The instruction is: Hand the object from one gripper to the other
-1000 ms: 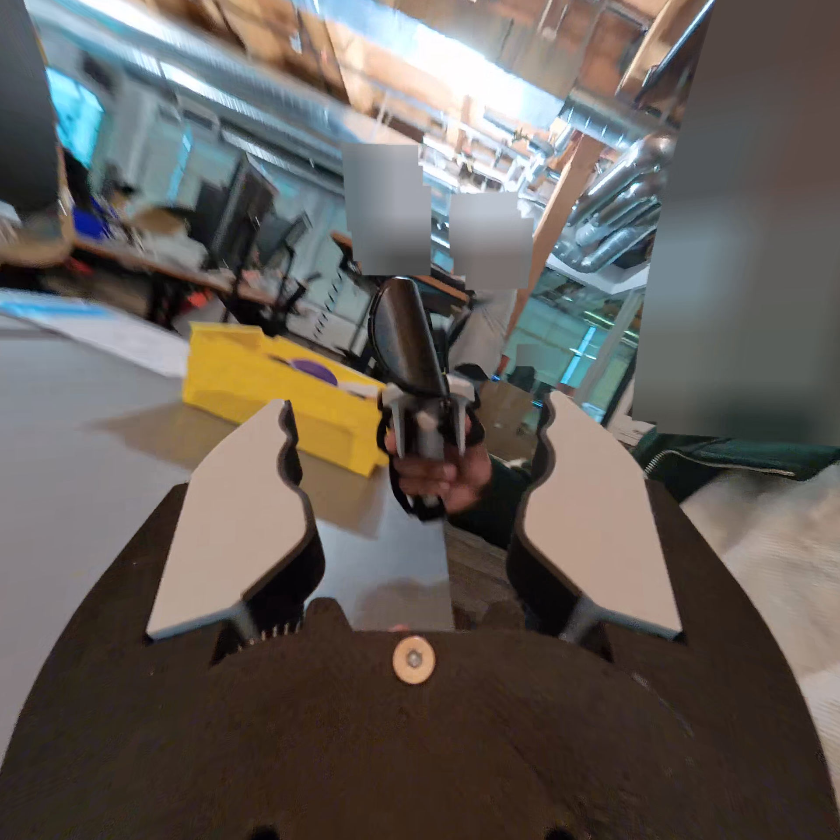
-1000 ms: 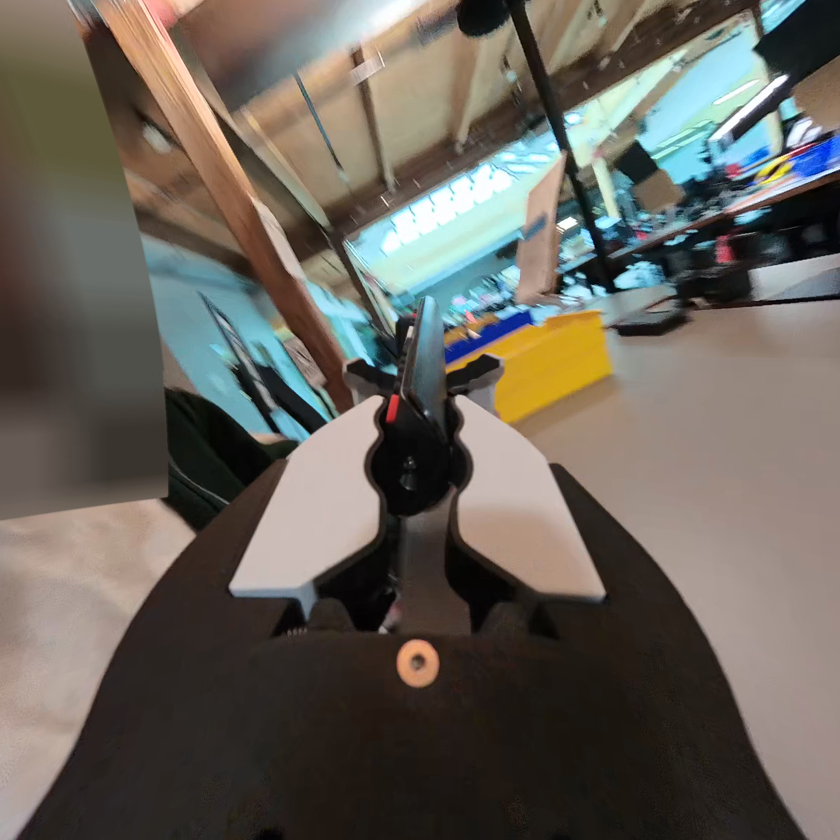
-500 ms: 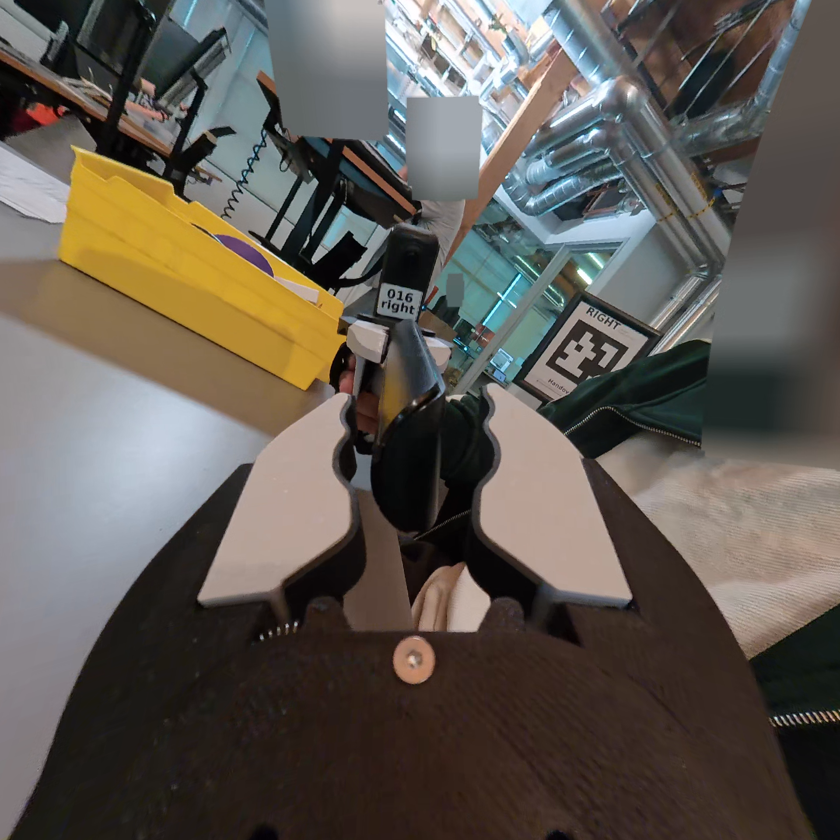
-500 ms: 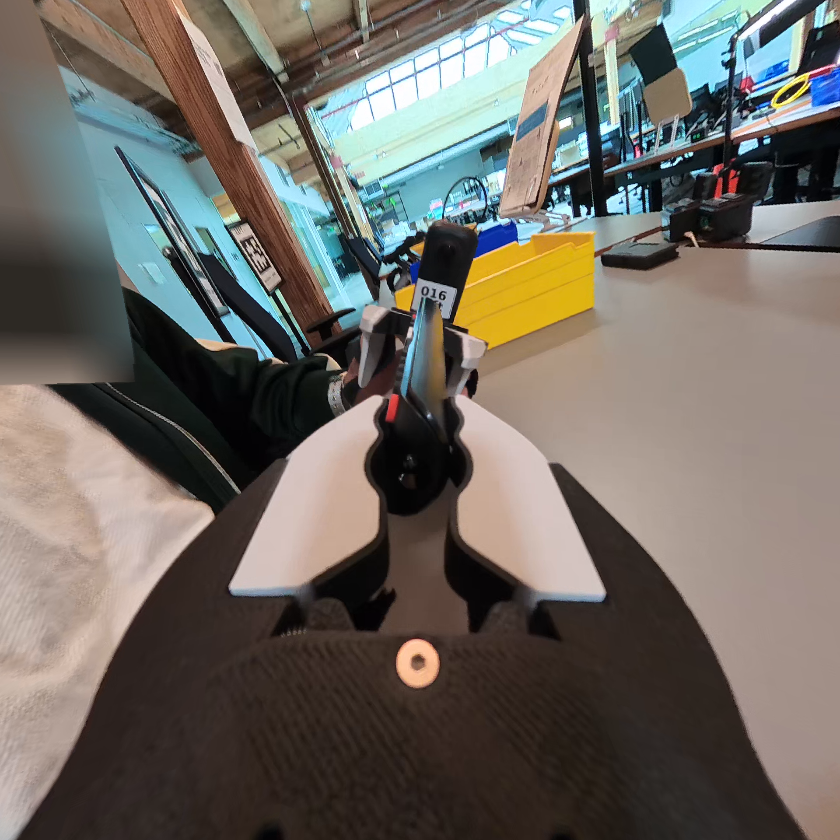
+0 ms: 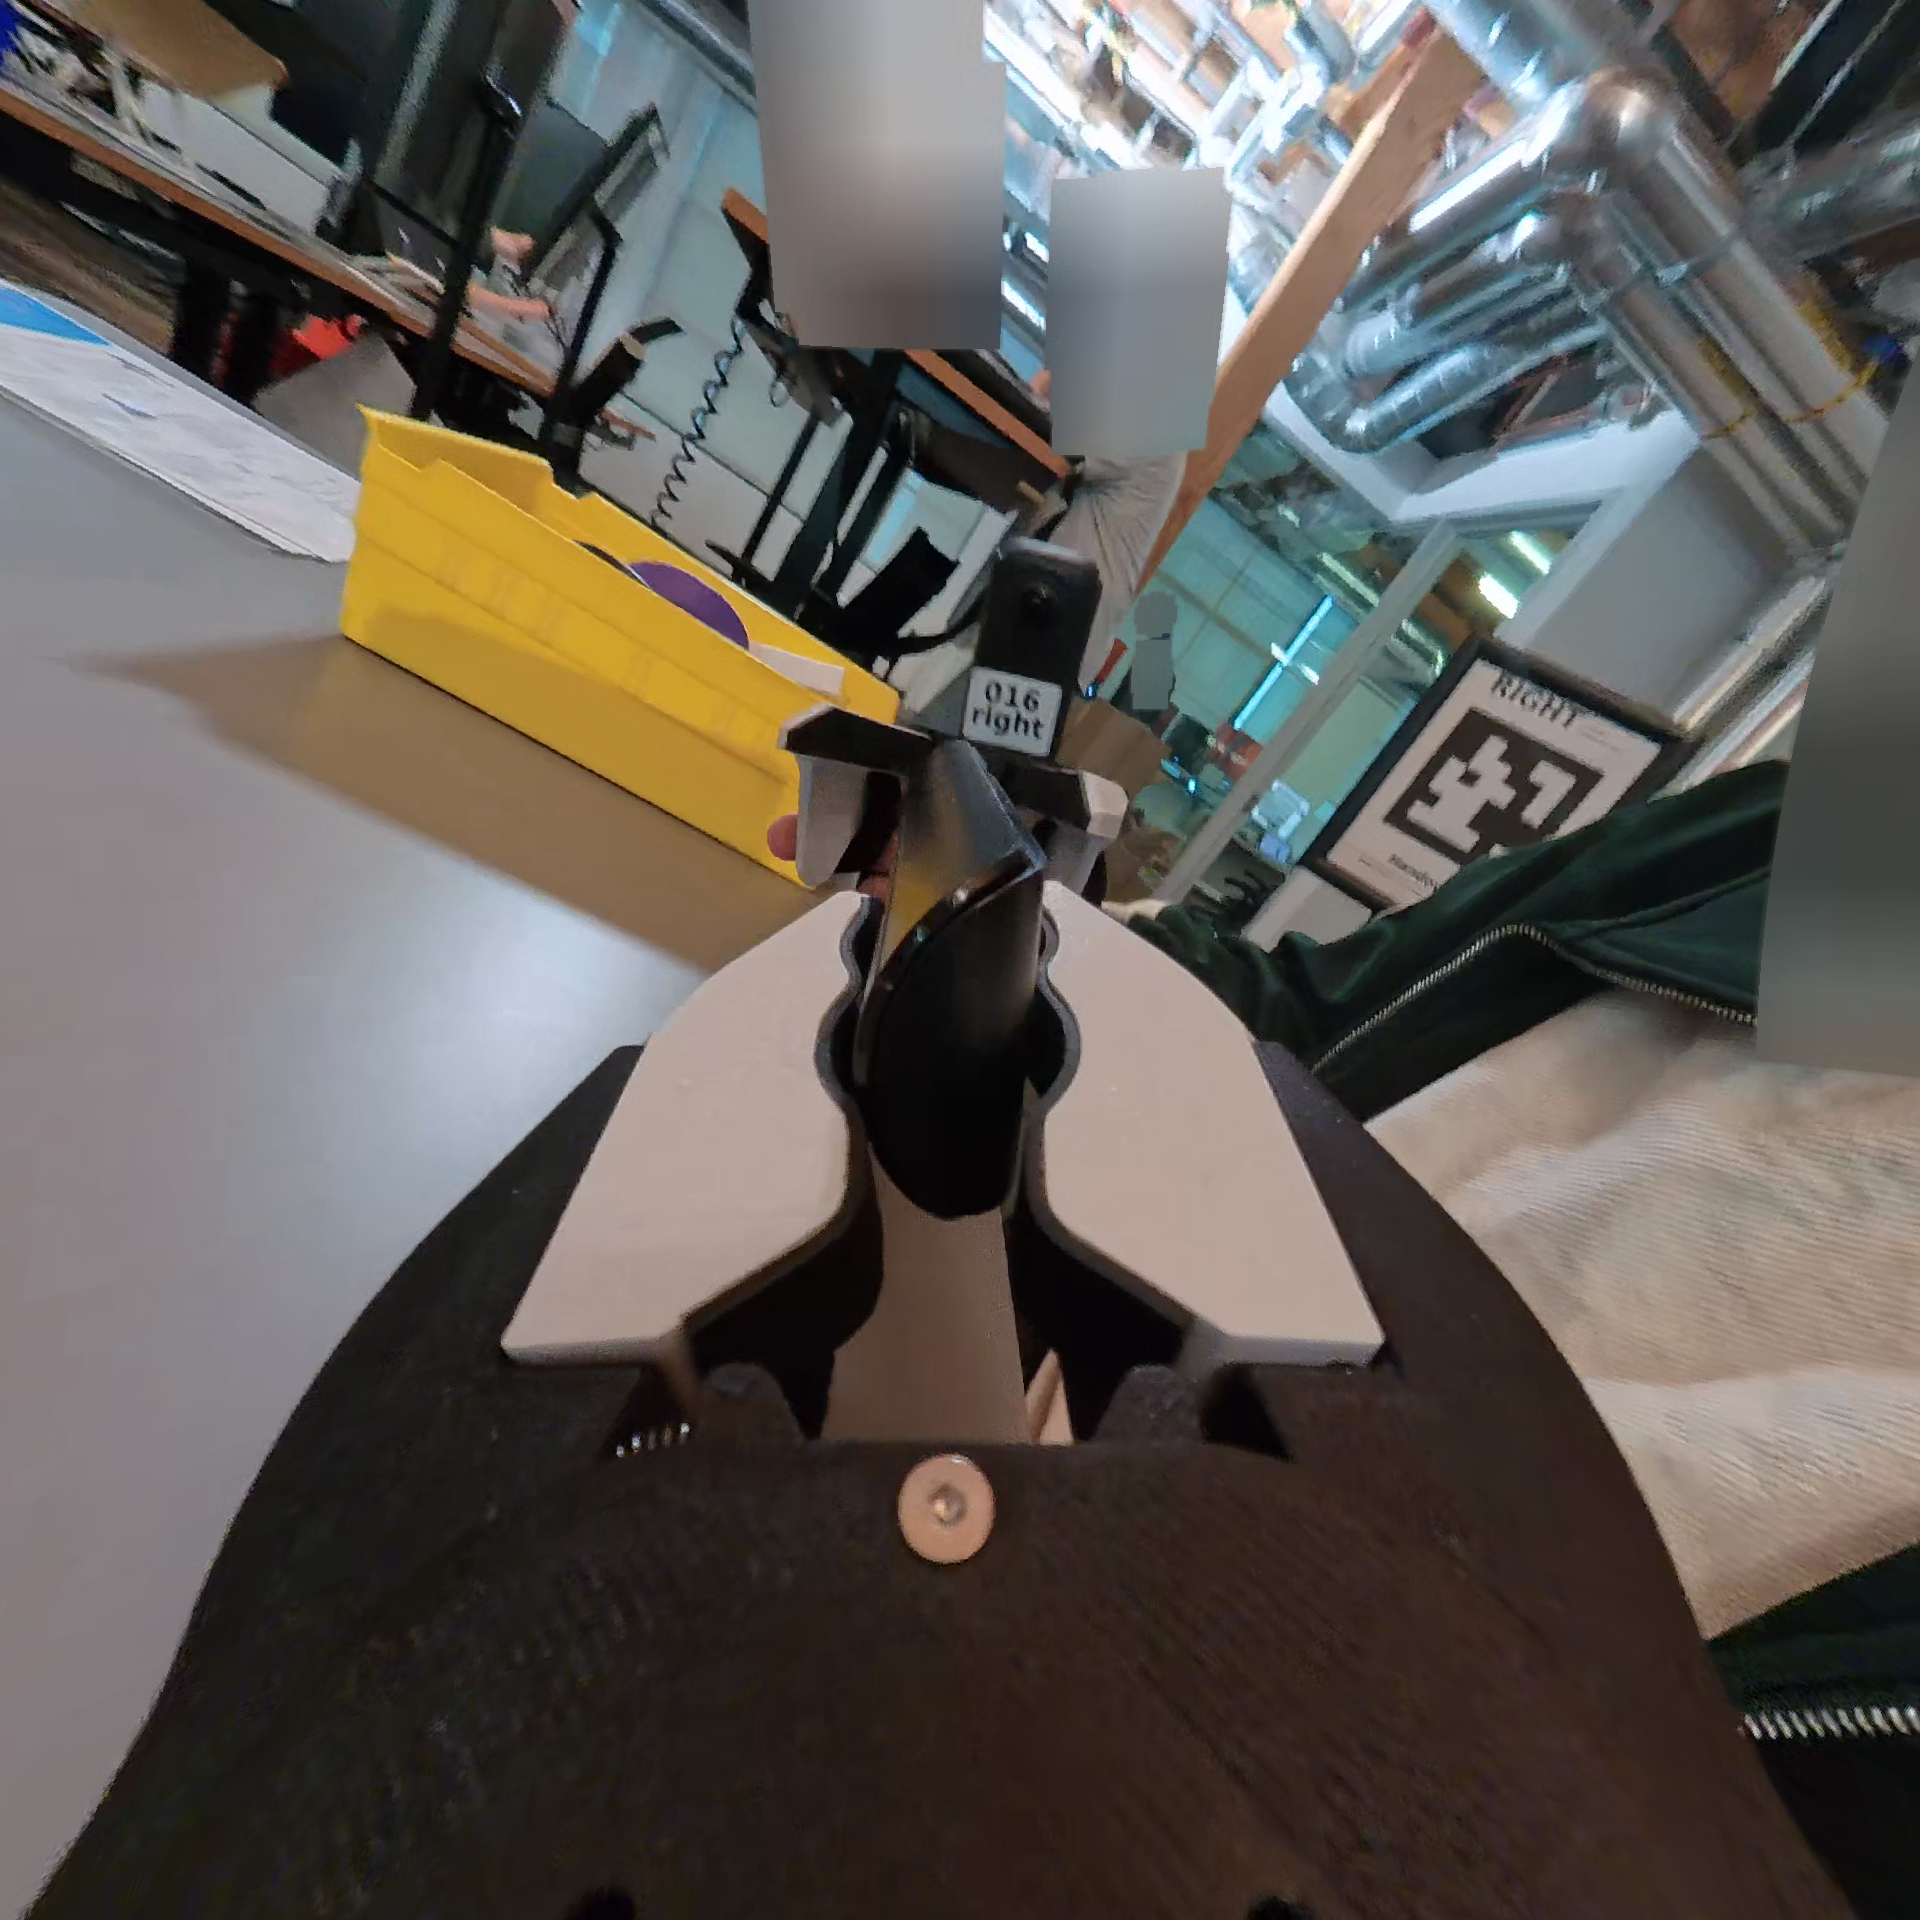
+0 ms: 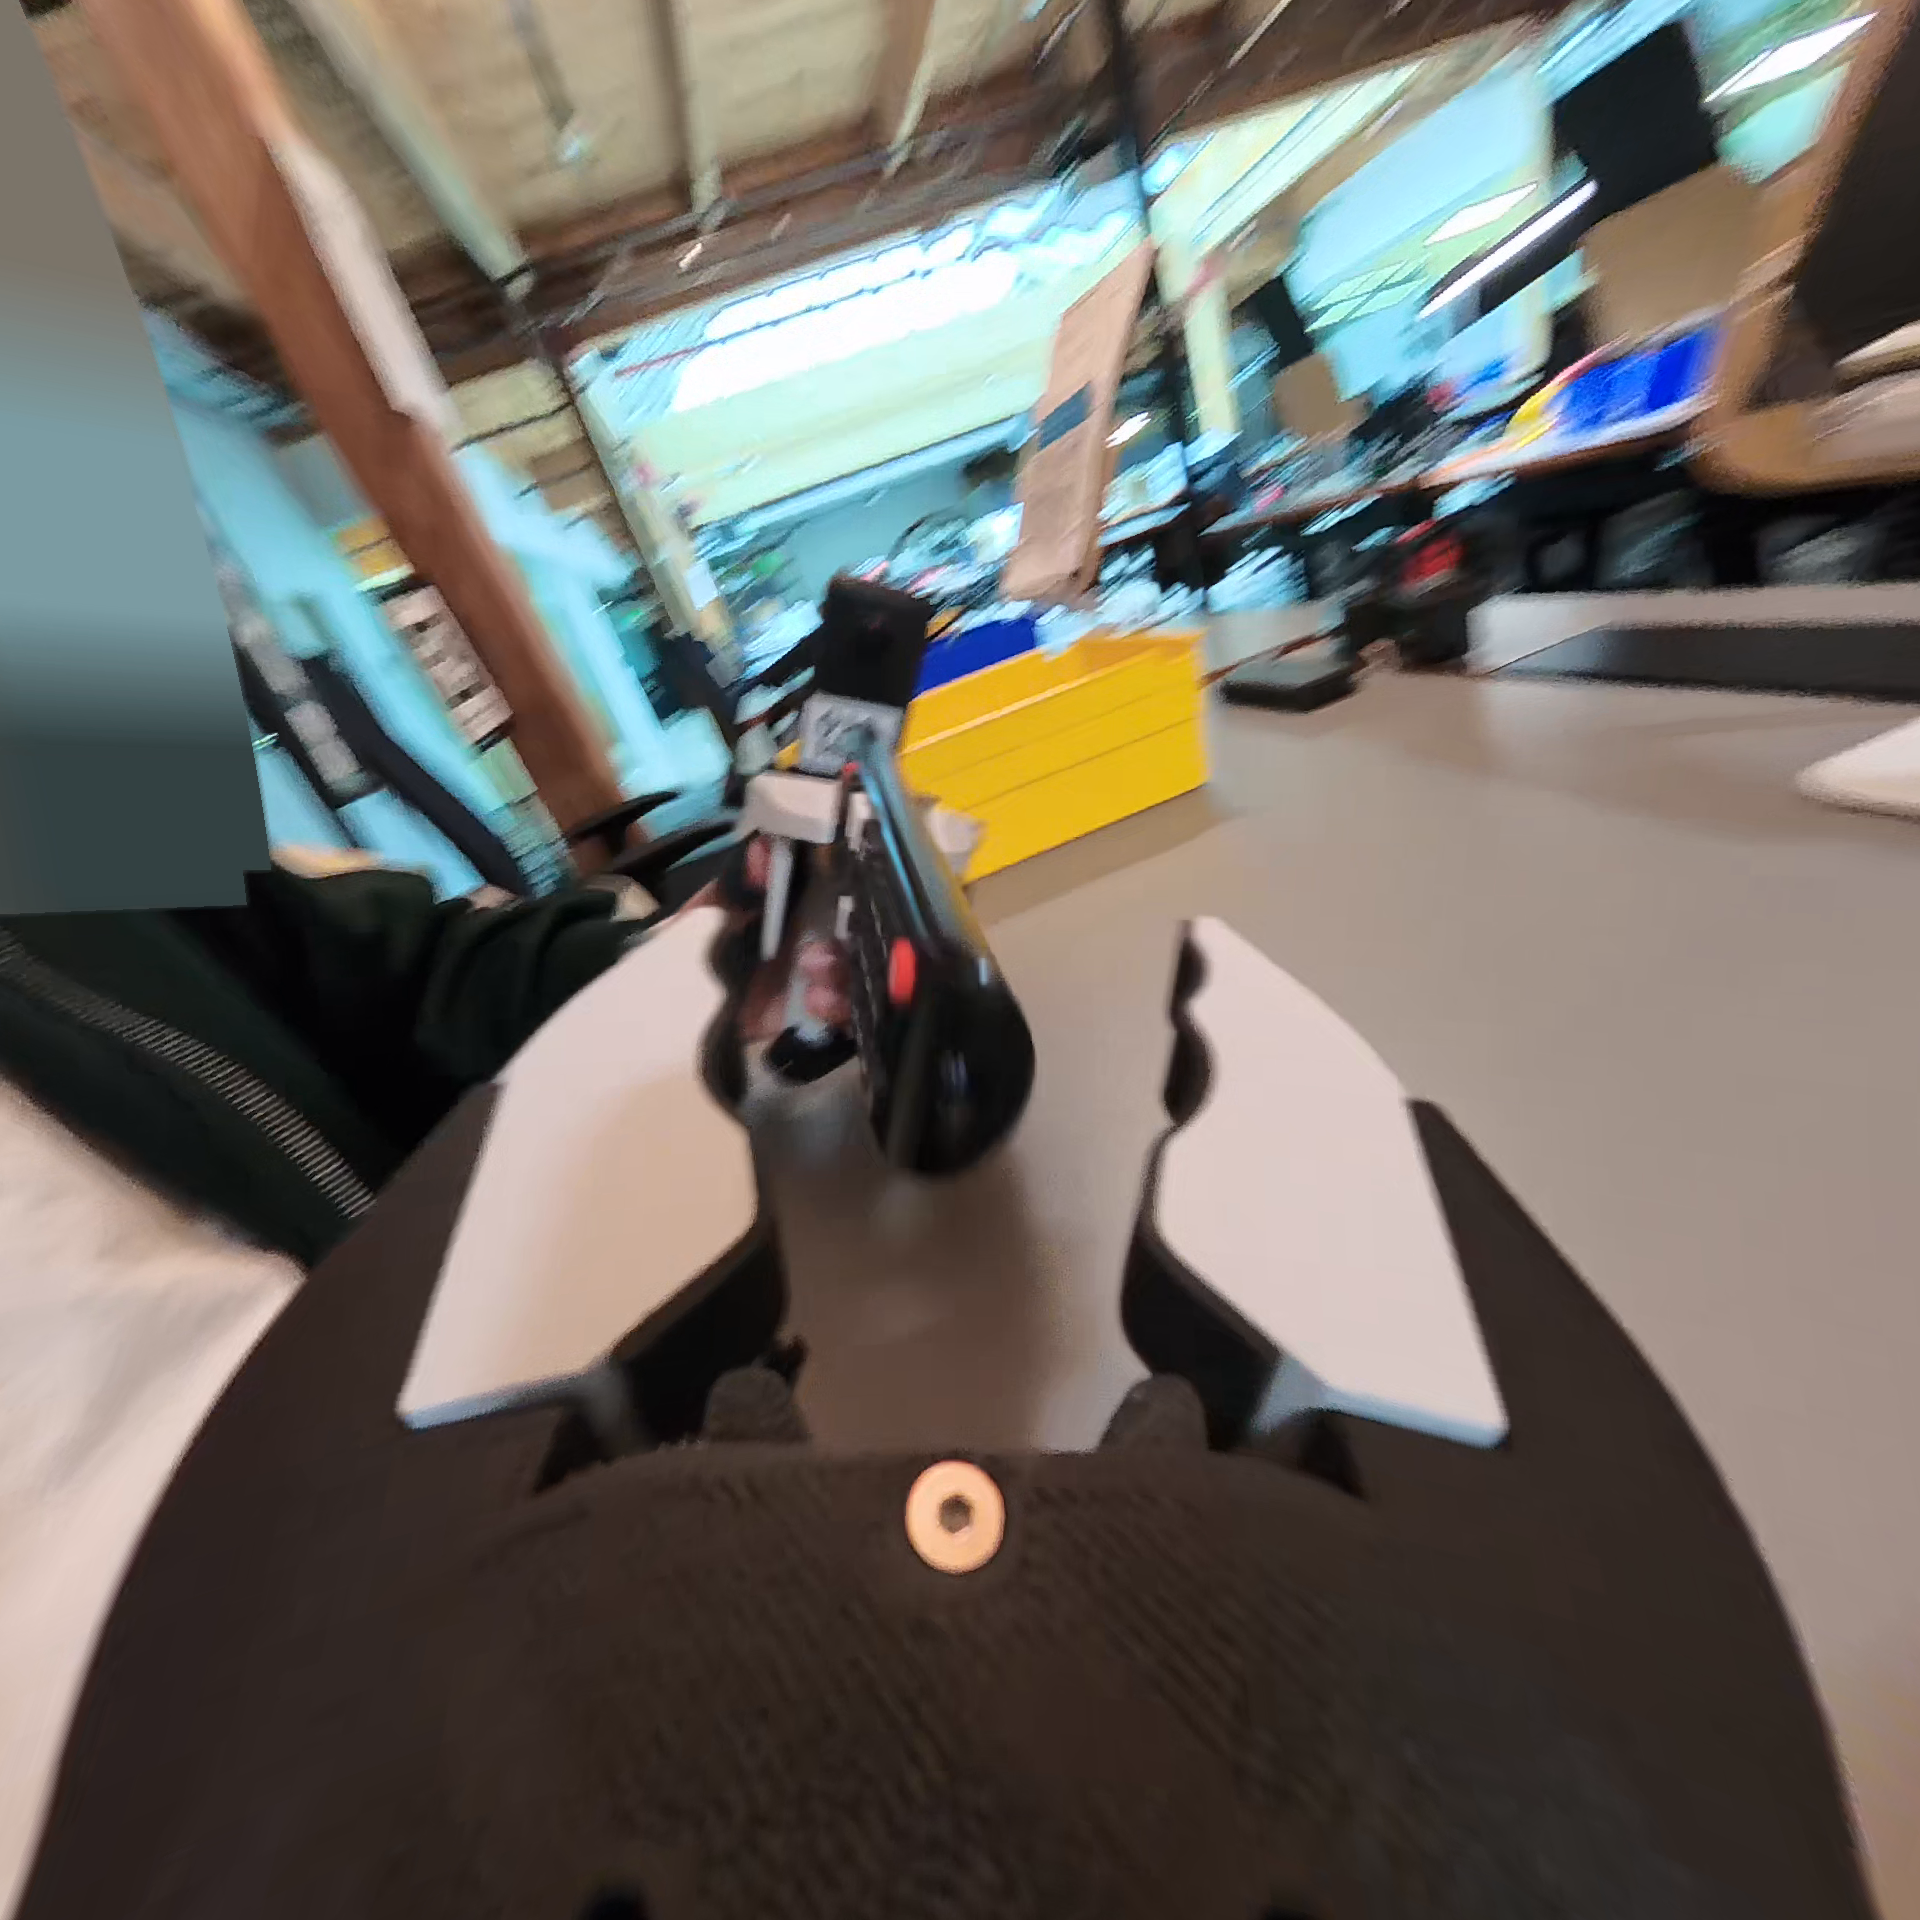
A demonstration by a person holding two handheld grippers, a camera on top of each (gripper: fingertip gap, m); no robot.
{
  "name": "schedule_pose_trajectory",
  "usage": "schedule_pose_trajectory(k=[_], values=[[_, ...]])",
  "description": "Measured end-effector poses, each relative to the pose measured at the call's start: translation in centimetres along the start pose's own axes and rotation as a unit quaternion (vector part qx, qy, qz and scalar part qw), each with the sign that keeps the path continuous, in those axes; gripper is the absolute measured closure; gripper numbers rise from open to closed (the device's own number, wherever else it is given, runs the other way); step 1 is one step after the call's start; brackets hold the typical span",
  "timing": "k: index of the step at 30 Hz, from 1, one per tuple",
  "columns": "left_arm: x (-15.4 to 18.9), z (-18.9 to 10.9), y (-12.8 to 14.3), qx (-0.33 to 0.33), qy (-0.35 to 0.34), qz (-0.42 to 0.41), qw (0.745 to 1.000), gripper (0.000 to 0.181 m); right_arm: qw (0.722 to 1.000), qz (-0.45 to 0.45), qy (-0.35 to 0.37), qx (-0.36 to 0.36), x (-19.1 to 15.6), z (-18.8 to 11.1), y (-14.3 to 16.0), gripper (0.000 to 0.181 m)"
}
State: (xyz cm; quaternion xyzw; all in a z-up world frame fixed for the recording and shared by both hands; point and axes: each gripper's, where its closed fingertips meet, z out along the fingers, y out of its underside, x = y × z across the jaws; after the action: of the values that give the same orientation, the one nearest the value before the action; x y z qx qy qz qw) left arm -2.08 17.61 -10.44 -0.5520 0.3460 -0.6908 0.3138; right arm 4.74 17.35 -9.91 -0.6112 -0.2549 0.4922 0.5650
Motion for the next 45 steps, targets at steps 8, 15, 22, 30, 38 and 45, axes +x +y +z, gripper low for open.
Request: schedule_pose_trajectory(k=[8,15,22,30,38,45], values=[[-2.0,-2.1,-1.9,0.071,-0.021,-0.045,0.996,0.155,0.978,-0.172,0.122,-0.01,1.8,-1.0,-1.0,0.088],[-2.3,-1.8,-1.3,0.054,-0.039,-0.039,0.997,0.155,0.925,-0.318,0.186,-0.094,2.0,-0.8,0.0,0.093],[-3.0,-1.0,0.2,0.03,-0.08,-0.039,0.996,0.155,0.774,-0.522,0.264,-0.244,1.9,0.1,2.4,0.107],[-2.2,2.1,2.9,0.001,-0.095,-0.04,0.995,0.155,0.67,-0.6,0.274,-0.342,1.6,1.7,5.2,0.109],[-1.1,3.3,4.0,-0.03,-0.098,-0.006,0.995,0.154,0.679,-0.564,0.289,-0.371,2.2,0.6,5.6,0.13],[-0.2,2.9,2.0,0.038,-0.055,0.003,0.998,0.127,0.738,-0.507,0.274,-0.352,2.2,0.4,5.8,0.129]])
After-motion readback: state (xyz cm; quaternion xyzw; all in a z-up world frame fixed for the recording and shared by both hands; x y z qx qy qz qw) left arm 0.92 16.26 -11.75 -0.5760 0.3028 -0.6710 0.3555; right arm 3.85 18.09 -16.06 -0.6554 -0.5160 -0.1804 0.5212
